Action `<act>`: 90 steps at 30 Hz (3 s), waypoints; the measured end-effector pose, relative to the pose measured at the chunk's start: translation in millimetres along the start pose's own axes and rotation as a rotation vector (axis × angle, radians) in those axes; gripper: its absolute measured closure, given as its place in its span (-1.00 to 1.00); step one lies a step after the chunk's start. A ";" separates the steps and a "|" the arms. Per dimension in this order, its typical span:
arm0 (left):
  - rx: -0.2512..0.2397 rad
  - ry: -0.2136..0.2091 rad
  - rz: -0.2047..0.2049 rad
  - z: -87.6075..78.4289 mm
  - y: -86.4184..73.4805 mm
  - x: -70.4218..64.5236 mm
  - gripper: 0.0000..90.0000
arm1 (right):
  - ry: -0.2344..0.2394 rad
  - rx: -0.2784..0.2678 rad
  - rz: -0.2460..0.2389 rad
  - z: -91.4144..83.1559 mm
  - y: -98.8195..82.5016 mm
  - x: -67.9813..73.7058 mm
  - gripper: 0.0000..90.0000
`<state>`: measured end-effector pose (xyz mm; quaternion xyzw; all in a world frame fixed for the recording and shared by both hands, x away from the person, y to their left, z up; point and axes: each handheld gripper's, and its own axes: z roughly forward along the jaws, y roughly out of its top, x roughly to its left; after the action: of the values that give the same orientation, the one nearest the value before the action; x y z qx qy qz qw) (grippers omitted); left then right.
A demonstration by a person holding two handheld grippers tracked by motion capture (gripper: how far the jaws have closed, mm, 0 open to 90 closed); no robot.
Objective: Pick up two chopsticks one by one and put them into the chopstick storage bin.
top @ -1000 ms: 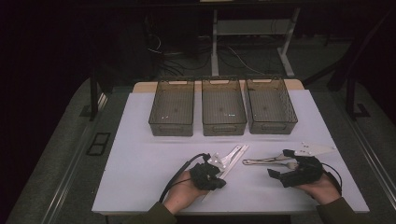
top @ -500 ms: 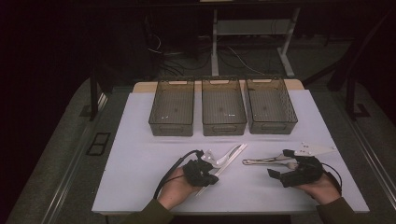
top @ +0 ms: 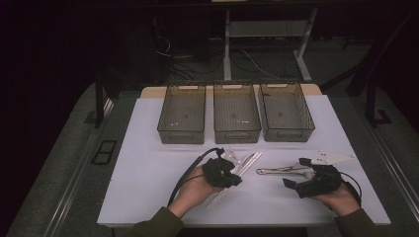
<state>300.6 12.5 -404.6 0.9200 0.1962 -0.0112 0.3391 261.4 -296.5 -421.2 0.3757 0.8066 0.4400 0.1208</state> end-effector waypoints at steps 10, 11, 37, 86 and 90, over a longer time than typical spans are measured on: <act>0.016 0.065 0.024 31.6 33.4 17.4 0.71 | 0.003 -0.001 0.006 -0.2 -0.3 -2.2 -0.98; 0.022 0.069 0.027 34.5 35.3 19.4 0.71 | 0.003 -0.001 0.007 -0.3 -0.3 -2.2 -0.98; 0.094 0.076 0.041 61.7 37.8 27.8 0.67 | 0.003 -0.005 0.012 -1.9 -0.2 -3.2 -0.98; 0.101 0.137 -0.125 55.8 30.5 19.5 0.86 | 0.012 0.010 0.028 0.1 0.5 -3.4 -0.98; 0.071 0.119 -0.144 57.0 32.1 17.8 0.86 | 0.010 0.008 0.029 -0.1 0.4 -4.0 -0.98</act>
<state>335.3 -39.2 -431.3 0.9140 0.2810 0.0120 0.2923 264.2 -299.3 -421.4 0.3855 0.8035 0.4403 0.1087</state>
